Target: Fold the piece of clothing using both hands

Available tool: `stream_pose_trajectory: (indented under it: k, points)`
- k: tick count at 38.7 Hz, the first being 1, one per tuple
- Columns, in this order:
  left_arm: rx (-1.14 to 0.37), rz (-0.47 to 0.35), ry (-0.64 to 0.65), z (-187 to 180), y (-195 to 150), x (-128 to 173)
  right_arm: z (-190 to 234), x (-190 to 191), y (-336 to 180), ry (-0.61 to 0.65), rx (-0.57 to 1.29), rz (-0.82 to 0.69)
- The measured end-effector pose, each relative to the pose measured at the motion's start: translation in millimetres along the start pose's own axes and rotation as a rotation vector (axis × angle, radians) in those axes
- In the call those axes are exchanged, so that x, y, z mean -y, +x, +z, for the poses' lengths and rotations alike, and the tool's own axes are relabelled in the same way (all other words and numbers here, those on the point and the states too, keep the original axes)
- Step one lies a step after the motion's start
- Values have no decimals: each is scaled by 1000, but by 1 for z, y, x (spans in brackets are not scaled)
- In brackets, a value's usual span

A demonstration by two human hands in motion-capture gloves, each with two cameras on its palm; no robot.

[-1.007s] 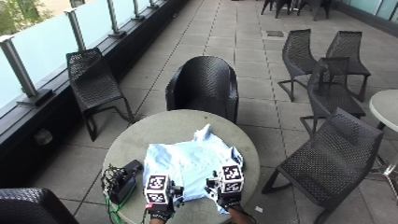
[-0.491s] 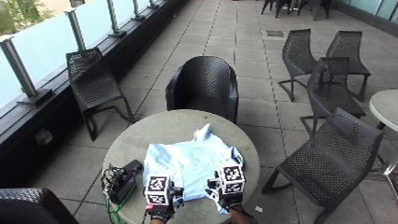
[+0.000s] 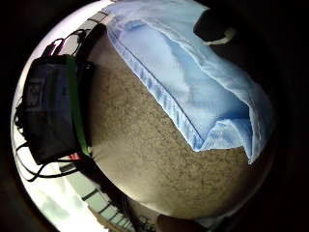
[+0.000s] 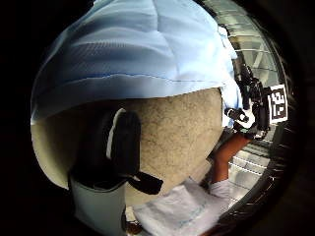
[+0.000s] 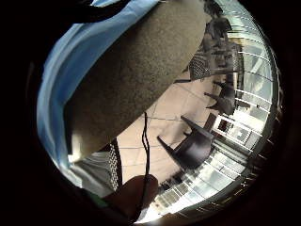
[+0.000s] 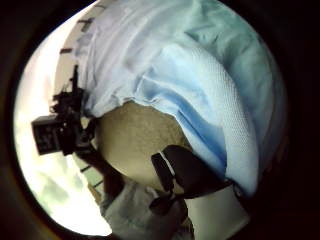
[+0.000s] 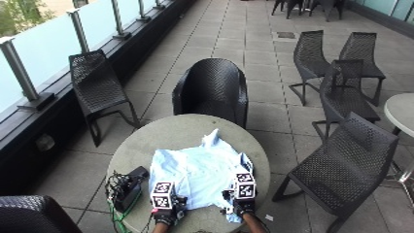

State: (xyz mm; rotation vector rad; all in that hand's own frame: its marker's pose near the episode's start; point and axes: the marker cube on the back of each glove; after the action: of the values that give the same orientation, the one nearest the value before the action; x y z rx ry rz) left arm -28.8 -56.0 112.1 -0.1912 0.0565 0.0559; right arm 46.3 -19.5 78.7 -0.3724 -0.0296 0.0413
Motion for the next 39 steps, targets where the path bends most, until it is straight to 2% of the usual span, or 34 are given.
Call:
stream_pose_trajectory:
  k: [3,6,10,12,14,16,21,23,25,27,32,36,39]
  points:
    - [-16,5,54,5,-5,7,-19,-36,-9,-91,61,-9]
    - [44,-6,183,4,-11,15,-24,-40,-9,-63,127,-13]
    - [239,4,505,-13,-17,31,-2,16,13,263,93,-29]
    - [272,16,545,-14,-13,25,3,26,20,378,38,-47]
    - [268,35,544,-20,-10,13,0,17,23,398,-2,-72]
    - [230,69,514,-31,-9,-7,-9,-5,25,348,-27,-112]
    - [-20,238,161,-58,10,-80,-55,-60,30,127,-60,-272]
    - [-50,300,86,-77,14,-92,-83,-68,29,83,-63,-325]
    - [-25,309,56,-97,15,-90,-110,-59,28,89,-55,-324]
    - [55,259,60,-118,15,-77,-135,-34,22,126,-28,-281]
    - [273,12,140,-158,7,-8,-173,59,-4,198,28,-132]
    - [342,-100,157,-154,-1,41,-187,71,-35,126,2,-73]
    - [382,-157,140,-134,-11,73,-176,92,-48,35,-80,-15]
